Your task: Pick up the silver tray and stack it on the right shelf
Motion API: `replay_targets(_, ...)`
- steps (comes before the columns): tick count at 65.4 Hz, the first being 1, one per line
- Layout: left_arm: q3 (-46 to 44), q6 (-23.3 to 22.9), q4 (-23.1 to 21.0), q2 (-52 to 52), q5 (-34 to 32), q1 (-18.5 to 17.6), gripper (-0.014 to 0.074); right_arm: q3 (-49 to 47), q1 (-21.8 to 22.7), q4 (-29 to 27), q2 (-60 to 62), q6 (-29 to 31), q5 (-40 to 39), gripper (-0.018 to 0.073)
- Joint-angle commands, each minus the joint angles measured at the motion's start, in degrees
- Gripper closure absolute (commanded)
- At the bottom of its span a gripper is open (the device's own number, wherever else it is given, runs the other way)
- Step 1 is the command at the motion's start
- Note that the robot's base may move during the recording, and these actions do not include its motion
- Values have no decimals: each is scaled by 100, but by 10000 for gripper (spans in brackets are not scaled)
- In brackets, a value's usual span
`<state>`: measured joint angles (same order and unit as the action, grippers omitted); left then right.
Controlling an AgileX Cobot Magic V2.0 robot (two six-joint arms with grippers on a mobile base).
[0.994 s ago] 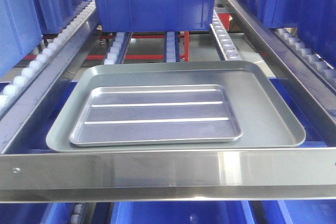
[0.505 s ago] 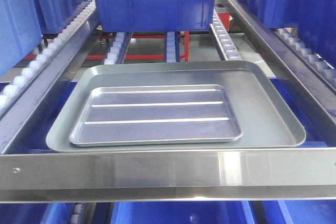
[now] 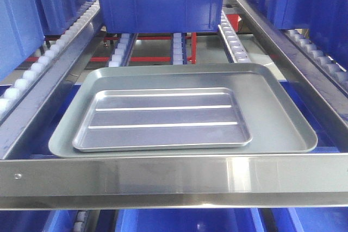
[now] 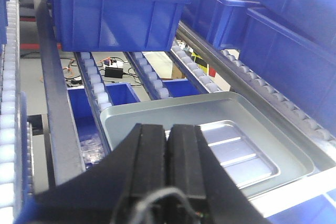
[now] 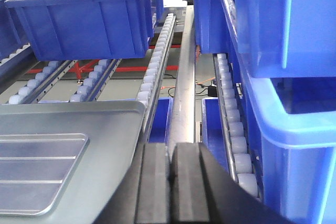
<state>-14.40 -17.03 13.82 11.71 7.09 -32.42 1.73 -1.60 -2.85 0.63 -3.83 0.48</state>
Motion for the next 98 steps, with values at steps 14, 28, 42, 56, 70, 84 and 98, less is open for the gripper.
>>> replay_targets(14, 534, 1421, -638, -619, -1006, 1274, 697, -3, 32, -20, 99, 70, -560, 510)
replay_targets(28, 1297, 1569, -865, -1318, -1397, 2211, 697, -3, 32, -20, 99, 70, -560, 510)
replay_targets(42, 1754, 1569, -865, -1296, -1755, 2316, 697, -3, 32, -20, 99, 70, -560, 510)
replay_targets(56, 1754, 1437, -892, -1296, -1163, 2322, 697, -3, 32, -20, 99, 70, -560, 510)
replay_targets(70, 1754, 1330, -892, -1296, -1134, 2322, 697, -3, 32, -20, 99, 70, -560, 510)
replay_targets(84, 1754, 1330, -826, -1296, -1160, 2322, 697, -3, 32, -20, 99, 70, -560, 510)
replay_targets(98, 1754, 1330, -826, -1296, -1160, 2322, 697, -3, 32, -20, 99, 70, -560, 510)
